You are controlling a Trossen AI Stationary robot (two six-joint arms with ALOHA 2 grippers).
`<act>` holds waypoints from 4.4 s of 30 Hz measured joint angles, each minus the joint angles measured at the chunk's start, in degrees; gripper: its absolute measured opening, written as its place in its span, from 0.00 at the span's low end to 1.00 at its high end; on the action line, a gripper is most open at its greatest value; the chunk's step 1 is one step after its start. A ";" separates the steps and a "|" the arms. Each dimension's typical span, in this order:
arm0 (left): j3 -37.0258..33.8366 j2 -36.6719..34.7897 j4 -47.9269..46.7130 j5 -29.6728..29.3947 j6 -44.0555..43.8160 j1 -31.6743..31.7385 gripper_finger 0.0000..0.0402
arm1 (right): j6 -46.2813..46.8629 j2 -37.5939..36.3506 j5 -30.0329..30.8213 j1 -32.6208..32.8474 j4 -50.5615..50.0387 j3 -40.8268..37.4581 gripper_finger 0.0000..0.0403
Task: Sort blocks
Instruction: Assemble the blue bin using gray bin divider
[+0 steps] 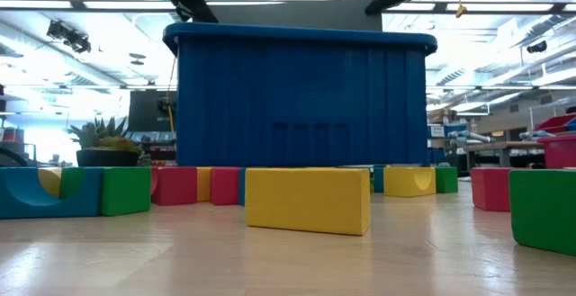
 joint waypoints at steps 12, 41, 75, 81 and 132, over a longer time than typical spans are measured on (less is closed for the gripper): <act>0.02 -0.02 0.02 -0.09 -0.02 -0.02 0.03 | 8.73 -1.30 -1.50 0.32 3.92 0.04 0.00; 0.02 0.04 0.90 2.67 -0.08 -0.11 0.03 | 2.03 0.14 1.34 -1.51 -7.37 0.11 0.00; 0.02 0.31 -1.58 10.08 -2.10 -1.90 0.03 | 2.34 -0.11 -9.22 -1.62 -15.77 0.05 0.00; 0.02 0.31 -1.78 9.97 -0.03 -1.96 0.03 | -3.87 -0.78 -11.23 -1.58 -18.08 0.00 0.00; -3.74 6.86 1.55 7.78 5.05 -6.15 0.03 | -6.96 -1.19 -1.23 -1.47 -21.72 -4.11 0.00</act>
